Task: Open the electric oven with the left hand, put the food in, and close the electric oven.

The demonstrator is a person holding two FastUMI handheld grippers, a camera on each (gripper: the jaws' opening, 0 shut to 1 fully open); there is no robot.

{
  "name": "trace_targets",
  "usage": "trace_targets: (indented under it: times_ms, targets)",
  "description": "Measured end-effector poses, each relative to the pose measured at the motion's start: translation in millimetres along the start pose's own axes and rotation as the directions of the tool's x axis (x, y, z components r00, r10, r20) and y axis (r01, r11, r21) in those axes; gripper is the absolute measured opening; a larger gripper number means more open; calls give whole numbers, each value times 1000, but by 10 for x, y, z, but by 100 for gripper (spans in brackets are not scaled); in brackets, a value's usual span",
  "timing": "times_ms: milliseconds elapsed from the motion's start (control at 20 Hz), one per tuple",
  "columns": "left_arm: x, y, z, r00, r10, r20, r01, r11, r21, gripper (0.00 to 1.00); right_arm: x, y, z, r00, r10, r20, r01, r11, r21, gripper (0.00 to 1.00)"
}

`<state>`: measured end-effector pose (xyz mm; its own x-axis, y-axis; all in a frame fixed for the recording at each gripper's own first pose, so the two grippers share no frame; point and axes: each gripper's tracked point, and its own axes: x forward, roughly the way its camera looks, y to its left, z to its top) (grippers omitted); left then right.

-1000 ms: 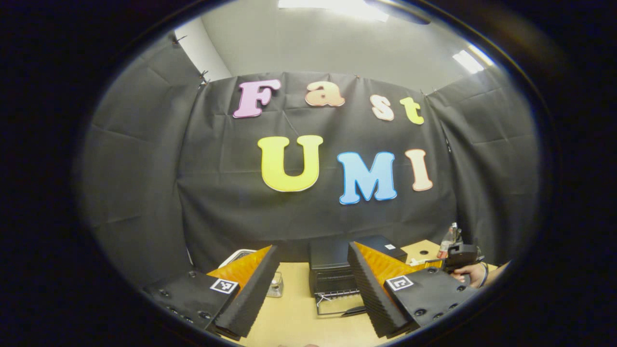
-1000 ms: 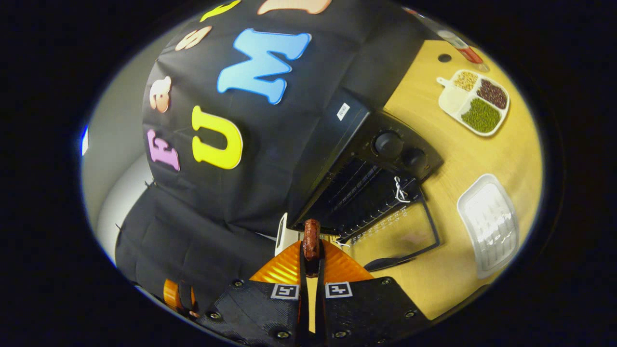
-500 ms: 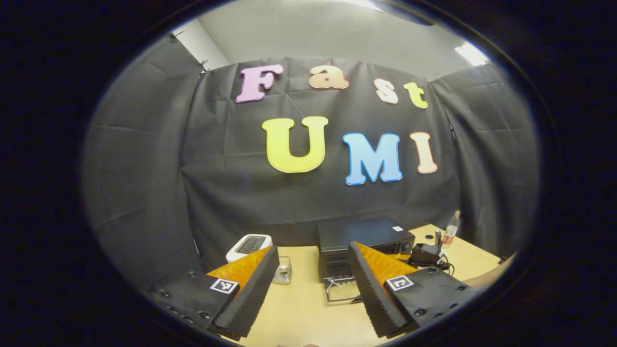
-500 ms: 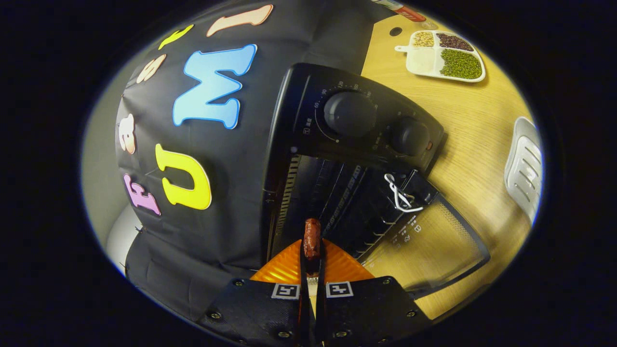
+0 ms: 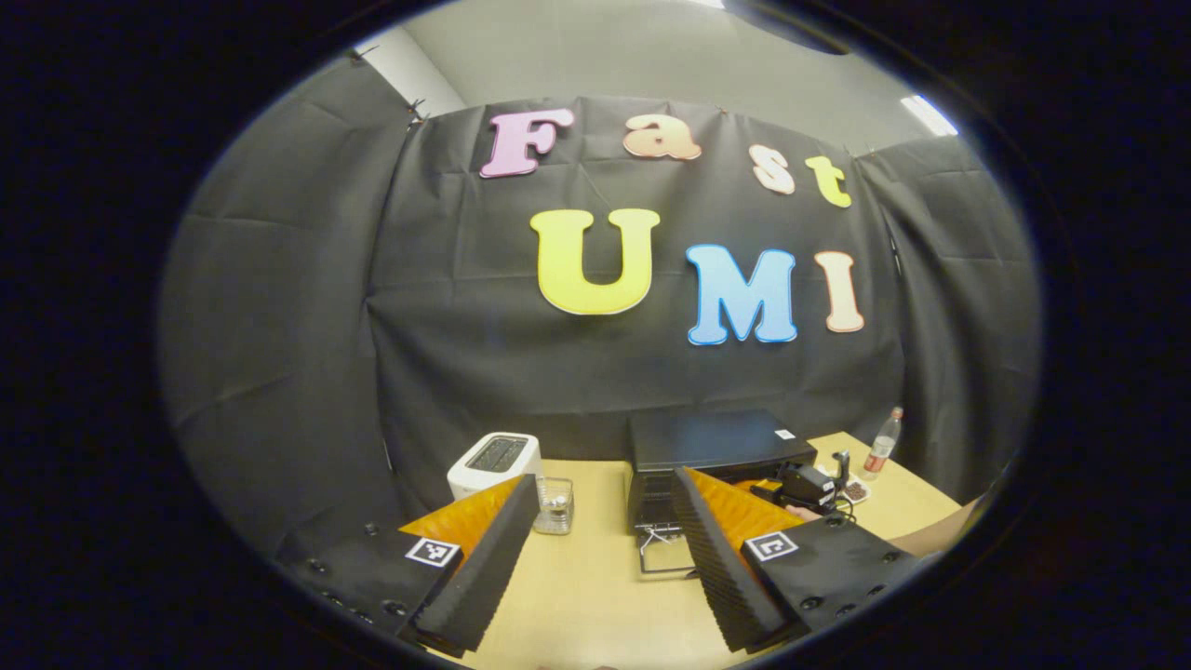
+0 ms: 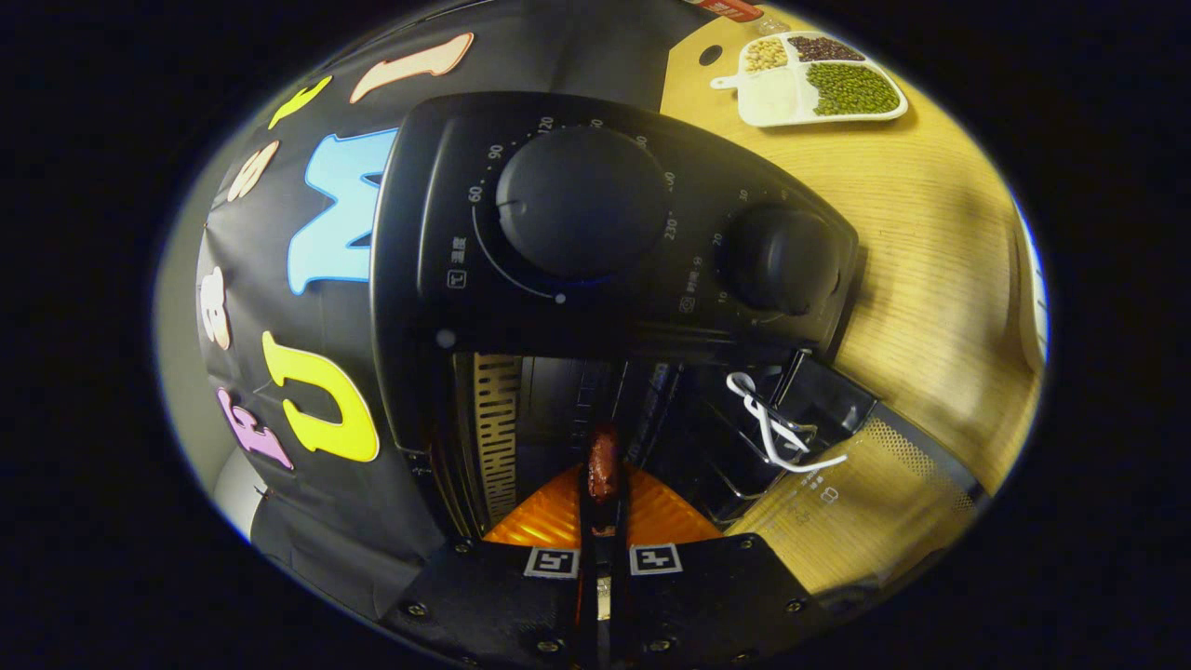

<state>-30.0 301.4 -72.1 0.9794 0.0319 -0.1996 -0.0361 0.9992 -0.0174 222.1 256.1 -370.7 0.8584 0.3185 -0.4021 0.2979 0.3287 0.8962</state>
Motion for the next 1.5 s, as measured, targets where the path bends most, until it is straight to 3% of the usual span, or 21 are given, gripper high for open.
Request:
trace_targets:
  times_ms: [50,150,200,300,400,650,900,1100,1200,1300,1400,1500]
  targets:
    - [25,22,-16,1000,7,2,-7,1000,-8,95,6,2,19,1000,-22,9,22,1000,-13,8]
    - [66,-5,-13,1000,4,3,-4,1000,-30,100,-21,-133,65,991,-132,26,134,986,-96,14]
    - [87,-33,15,1000,-2,9,2,999,-42,100,-57,-174,61,985,-170,22,171,977,-127,22]
    - [135,-80,50,1000,-7,18,7,999,-42,100,-136,-49,72,988,-154,22,155,980,-123,27]
    - [196,-119,62,1000,-13,28,14,999,-41,95,-247,-54,148,981,-193,35,196,968,-158,80]
    - [316,-342,69,998,-52,37,54,996,-65,100,-606,-2,276,974,-221,54,228,942,-248,85]
    - [459,-629,-16,995,-97,28,98,994,-47,95,-1154,185,448,963,-250,104,270,870,-411,85]
    - [546,-916,-155,992,-126,8,126,992,-25,100,-1668,585,666,968,-190,164,251,765,-594,85]
    - [589,-1069,-225,991,-136,-3,136,991,-10,100,-1964,849,823,967,-141,213,250,691,-678,85]
    - [607,-1177,-282,991,-135,-5,135,991,8,91,-2253,1141,1005,959,-73,272,260,607,-751,85]
    - [638,-1324,-399,990,-141,-25,141,990,22,100,-2527,1453,1142,948,7,317,268,519,-812,85]
    - [664,-1460,-498,988,-151,-42,152,988,27,100,-2777,1743,1257,934,85,347,276,448,-850,85]
